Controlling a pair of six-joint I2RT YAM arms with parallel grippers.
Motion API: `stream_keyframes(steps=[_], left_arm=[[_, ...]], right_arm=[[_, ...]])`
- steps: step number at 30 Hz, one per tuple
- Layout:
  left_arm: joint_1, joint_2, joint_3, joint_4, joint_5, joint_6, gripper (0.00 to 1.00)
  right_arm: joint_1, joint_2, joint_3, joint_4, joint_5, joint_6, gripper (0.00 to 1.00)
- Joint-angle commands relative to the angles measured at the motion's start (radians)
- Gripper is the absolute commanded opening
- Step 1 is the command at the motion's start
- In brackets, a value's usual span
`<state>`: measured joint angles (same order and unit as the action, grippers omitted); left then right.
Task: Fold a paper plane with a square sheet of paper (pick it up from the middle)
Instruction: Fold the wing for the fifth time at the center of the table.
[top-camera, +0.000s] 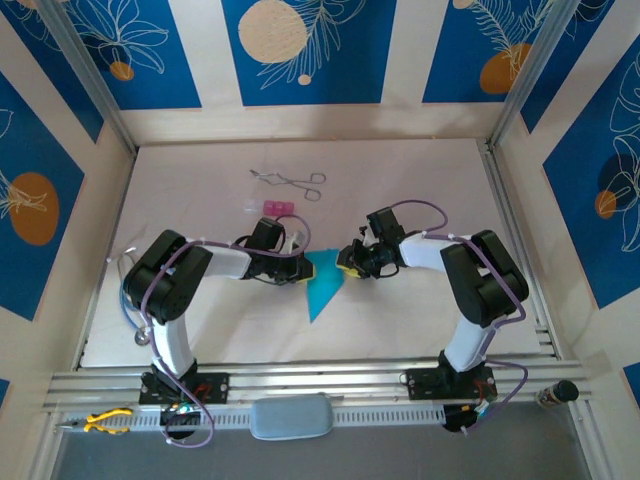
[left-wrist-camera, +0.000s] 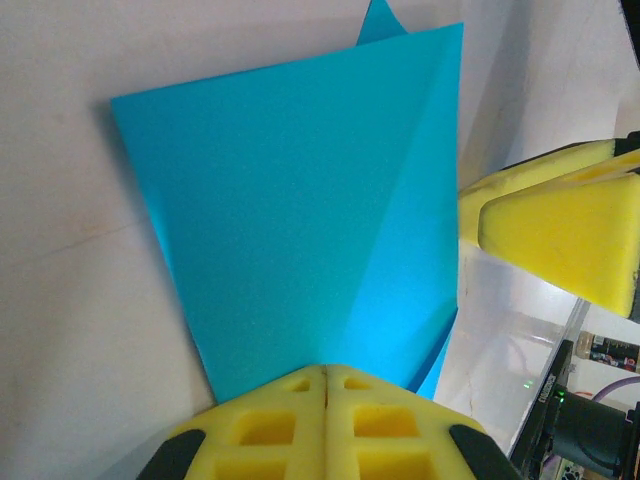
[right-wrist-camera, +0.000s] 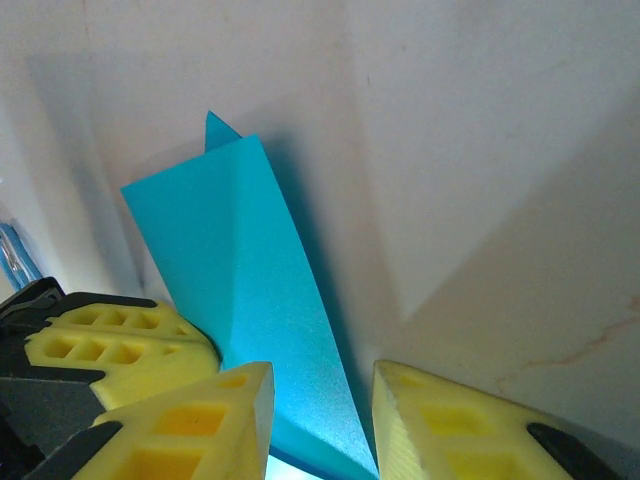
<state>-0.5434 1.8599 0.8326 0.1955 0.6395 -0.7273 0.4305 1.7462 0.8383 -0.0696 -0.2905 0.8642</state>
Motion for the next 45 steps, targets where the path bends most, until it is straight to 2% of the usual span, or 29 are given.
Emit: stream_keyframes(steps=[1, 5, 11, 21, 32, 45], left_arm=[[0.013, -0.022, -0.021, -0.030, 0.007, 0.003, 0.04], [0.013, -0.018, -0.020, -0.027, 0.010, 0.000, 0.04], [0.015, -0.021, -0.017, -0.028, 0.010, -0.001, 0.03], [0.018, -0.016, -0.011, -0.028, 0.013, -0.003, 0.03], [0.020, -0.019, -0.024, -0.015, 0.016, -0.007, 0.03], [0.020, -0.028, -0.016, -0.002, 0.036, -0.015, 0.04]], right_arm=[[-0.001, 0.010, 0.005, -0.020, -0.036, -0.019, 0.32], [0.002, 0.022, 0.009, 0.010, -0.095, -0.024, 0.31], [-0.007, 0.008, -0.001, 0.030, -0.105, -0.025, 0.30], [-0.016, 0.002, -0.044, 0.125, -0.189, 0.015, 0.30], [-0.014, -0.024, -0.080, 0.149, -0.212, 0.023, 0.31], [-0.024, 0.056, -0.002, 0.117, -0.219, -0.014, 0.21]])
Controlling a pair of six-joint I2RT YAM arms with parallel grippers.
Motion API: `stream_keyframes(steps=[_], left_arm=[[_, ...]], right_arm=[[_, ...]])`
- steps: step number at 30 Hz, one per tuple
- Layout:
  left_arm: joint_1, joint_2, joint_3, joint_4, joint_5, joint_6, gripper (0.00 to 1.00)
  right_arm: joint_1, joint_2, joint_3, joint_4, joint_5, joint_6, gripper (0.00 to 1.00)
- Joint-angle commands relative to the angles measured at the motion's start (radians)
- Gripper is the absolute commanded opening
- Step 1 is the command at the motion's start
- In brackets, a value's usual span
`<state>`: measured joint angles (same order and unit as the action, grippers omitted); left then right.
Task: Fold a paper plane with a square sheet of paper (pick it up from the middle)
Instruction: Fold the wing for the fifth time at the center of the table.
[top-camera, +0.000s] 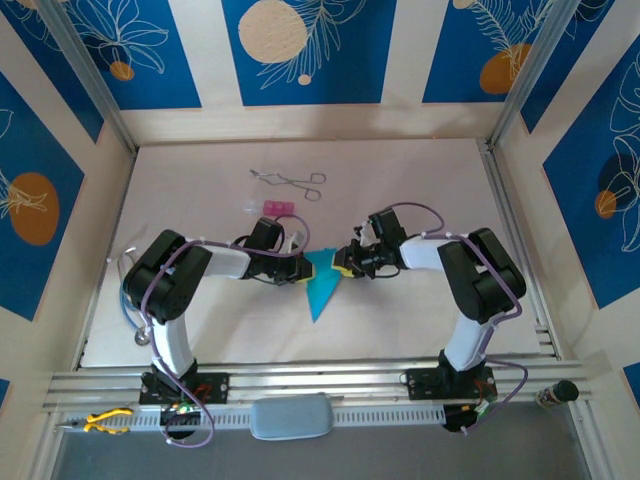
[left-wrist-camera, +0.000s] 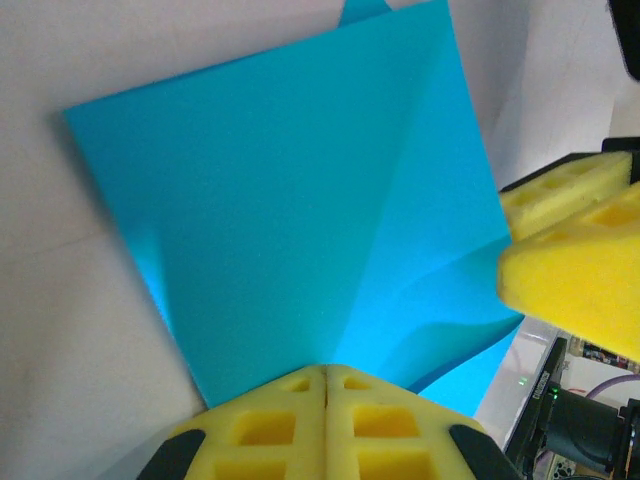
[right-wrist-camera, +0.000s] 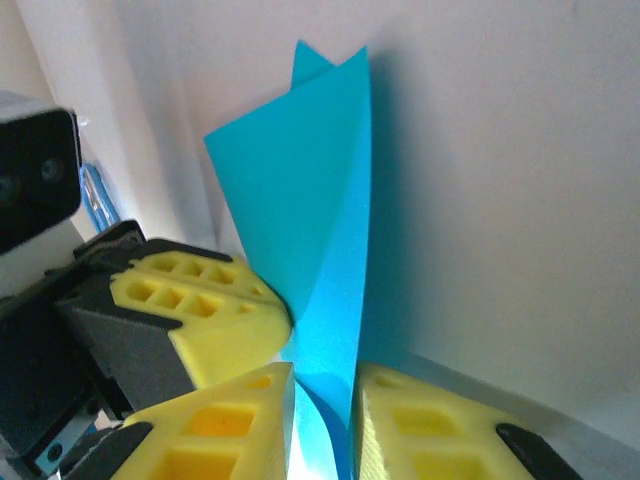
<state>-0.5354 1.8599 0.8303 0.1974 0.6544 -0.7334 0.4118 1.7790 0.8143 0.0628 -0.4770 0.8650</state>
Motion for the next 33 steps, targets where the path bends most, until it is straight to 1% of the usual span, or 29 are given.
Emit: stream_keyframes(steps=[1, 6, 10, 14, 18, 23, 27, 33], left_arm=[[0.014, -0.030, -0.013, -0.001, 0.023, -0.011, 0.04], [0.015, -0.055, -0.007, 0.005, 0.025, -0.023, 0.06], [0.015, -0.083, -0.004, 0.005, 0.024, -0.033, 0.12], [0.016, -0.112, -0.004, 0.000, 0.017, -0.040, 0.15], [0.015, -0.113, -0.010, 0.011, 0.013, -0.067, 0.14], [0.011, -0.083, -0.012, 0.055, 0.027, -0.112, 0.12], [0.000, -0.042, 0.009, 0.080, 0.047, -0.128, 0.11], [-0.012, 0.032, 0.038, 0.070, 0.042, -0.133, 0.08]], right_arm=[[-0.005, 0.026, 0.022, -0.014, -0.033, -0.014, 0.19], [-0.007, 0.021, 0.011, -0.015, -0.011, -0.006, 0.15], [-0.007, 0.004, -0.005, -0.017, 0.019, 0.015, 0.07], [-0.008, -0.037, -0.032, -0.025, 0.090, 0.056, 0.04], [-0.010, -0.093, -0.076, -0.014, 0.168, 0.141, 0.04], [-0.002, -0.140, -0.119, -0.015, 0.224, 0.234, 0.04], [0.014, -0.162, -0.138, -0.016, 0.247, 0.268, 0.04], [0.025, -0.171, -0.148, -0.017, 0.248, 0.275, 0.04]])
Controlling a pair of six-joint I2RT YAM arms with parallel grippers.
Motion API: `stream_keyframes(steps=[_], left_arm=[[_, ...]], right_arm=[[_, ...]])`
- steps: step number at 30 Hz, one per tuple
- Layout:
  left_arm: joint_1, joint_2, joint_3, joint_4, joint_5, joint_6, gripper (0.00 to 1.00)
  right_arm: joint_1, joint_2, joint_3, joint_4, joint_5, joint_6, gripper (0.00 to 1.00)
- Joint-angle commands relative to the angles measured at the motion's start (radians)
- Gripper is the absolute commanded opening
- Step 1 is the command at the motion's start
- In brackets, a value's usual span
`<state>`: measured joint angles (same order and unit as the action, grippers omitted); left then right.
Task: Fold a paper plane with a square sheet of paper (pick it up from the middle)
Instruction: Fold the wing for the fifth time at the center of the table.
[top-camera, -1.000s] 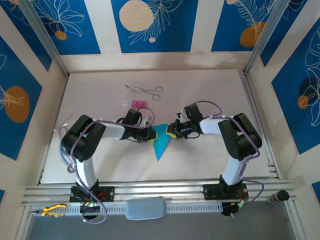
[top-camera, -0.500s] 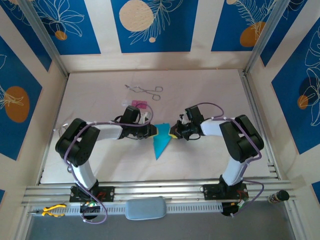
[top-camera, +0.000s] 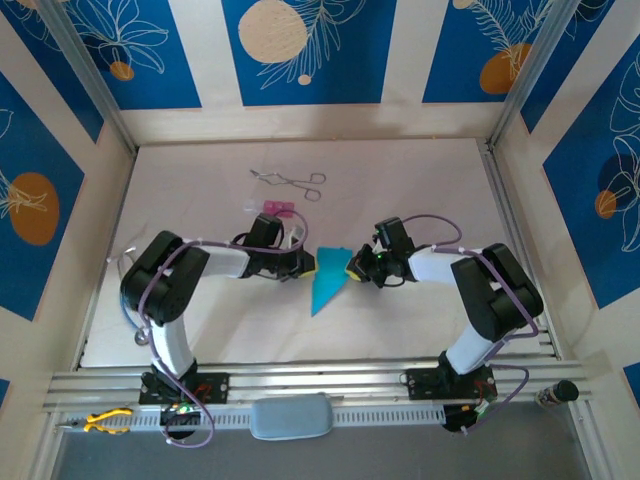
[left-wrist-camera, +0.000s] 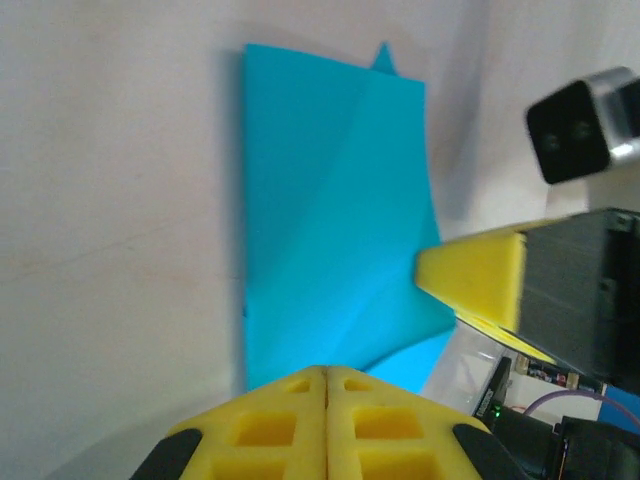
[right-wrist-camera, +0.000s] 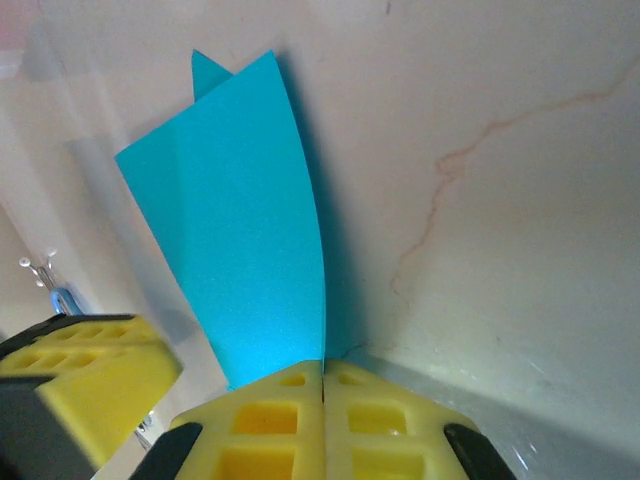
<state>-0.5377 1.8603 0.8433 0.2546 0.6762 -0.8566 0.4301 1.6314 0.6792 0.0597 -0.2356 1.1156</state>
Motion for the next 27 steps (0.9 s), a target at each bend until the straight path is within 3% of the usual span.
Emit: stream_keyframes(steps=[1, 9, 20, 27], left_arm=[[-0.011, 0.039, 0.025, 0.021, 0.023, -0.016, 0.07], [-0.014, 0.061, 0.030, 0.017, 0.027, -0.009, 0.05], [-0.017, 0.094, 0.059, -0.143, 0.022, 0.128, 0.03], [-0.017, 0.096, 0.071, -0.158, 0.017, 0.145, 0.02]], right_arm=[[0.007, -0.022, -0.013, -0.012, 0.003, 0.022, 0.04], [0.013, -0.029, -0.020, -0.006, -0.014, 0.002, 0.06], [-0.018, 0.004, -0.003, 0.089, -0.147, -0.094, 0.22], [-0.033, 0.050, 0.022, 0.085, -0.166, -0.117, 0.25]])
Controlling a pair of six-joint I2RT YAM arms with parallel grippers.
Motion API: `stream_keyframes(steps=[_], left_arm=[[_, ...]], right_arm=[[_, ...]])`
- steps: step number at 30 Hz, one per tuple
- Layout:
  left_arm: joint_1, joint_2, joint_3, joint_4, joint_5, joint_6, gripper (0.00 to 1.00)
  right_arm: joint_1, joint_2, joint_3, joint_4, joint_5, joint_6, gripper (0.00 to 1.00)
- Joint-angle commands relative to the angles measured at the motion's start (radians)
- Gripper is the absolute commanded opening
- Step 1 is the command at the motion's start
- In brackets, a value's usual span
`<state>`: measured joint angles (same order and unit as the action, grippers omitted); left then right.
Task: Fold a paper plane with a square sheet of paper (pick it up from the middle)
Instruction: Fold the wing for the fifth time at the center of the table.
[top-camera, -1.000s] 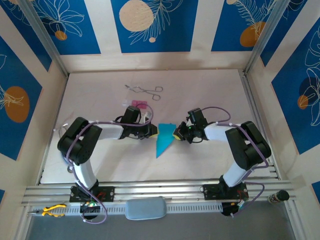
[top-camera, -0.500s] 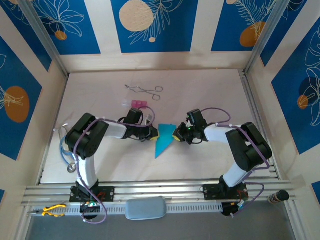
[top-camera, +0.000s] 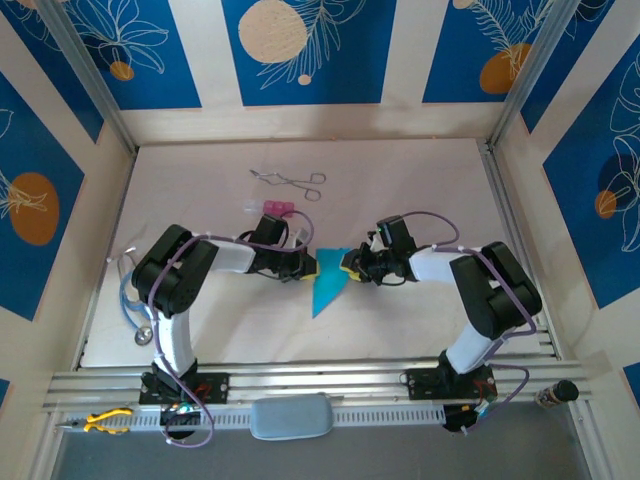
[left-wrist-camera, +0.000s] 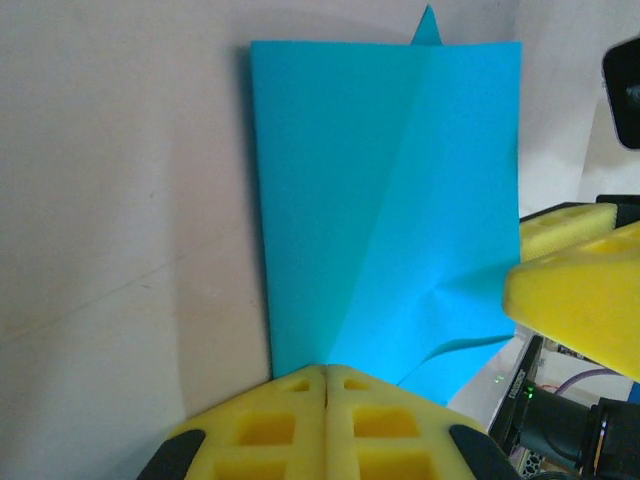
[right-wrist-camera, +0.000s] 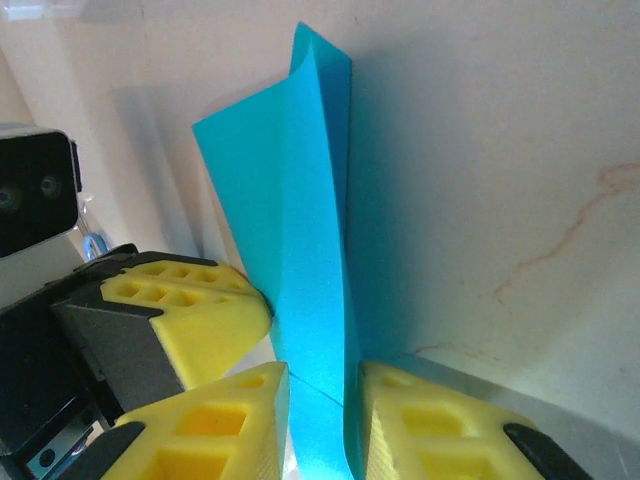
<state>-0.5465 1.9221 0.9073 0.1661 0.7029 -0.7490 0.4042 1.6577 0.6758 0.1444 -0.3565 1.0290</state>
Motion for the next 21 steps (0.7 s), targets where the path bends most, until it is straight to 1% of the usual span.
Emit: stream_keyframes(steps=[1, 11, 14, 18, 21], left_arm=[[-0.008, 0.035, 0.010, -0.069, -0.009, 0.038, 0.02], [-0.008, 0.035, 0.010, -0.079, -0.016, 0.048, 0.00], [-0.008, 0.031, 0.007, -0.077, -0.016, 0.049, 0.00], [-0.007, 0.024, 0.008, -0.078, -0.017, 0.048, 0.00], [-0.007, 0.012, 0.004, -0.070, -0.022, 0.044, 0.01]], right_arm=[[-0.006, 0.029, 0.028, -0.001, -0.048, -0.038, 0.25], [-0.022, 0.067, 0.092, -0.100, -0.065, -0.185, 0.25], [-0.026, 0.088, 0.113, -0.106, -0.091, -0.209, 0.24], [-0.034, 0.110, 0.126, -0.105, -0.102, -0.213, 0.19], [-0.040, 0.108, 0.125, -0.103, -0.108, -0.210, 0.12]])
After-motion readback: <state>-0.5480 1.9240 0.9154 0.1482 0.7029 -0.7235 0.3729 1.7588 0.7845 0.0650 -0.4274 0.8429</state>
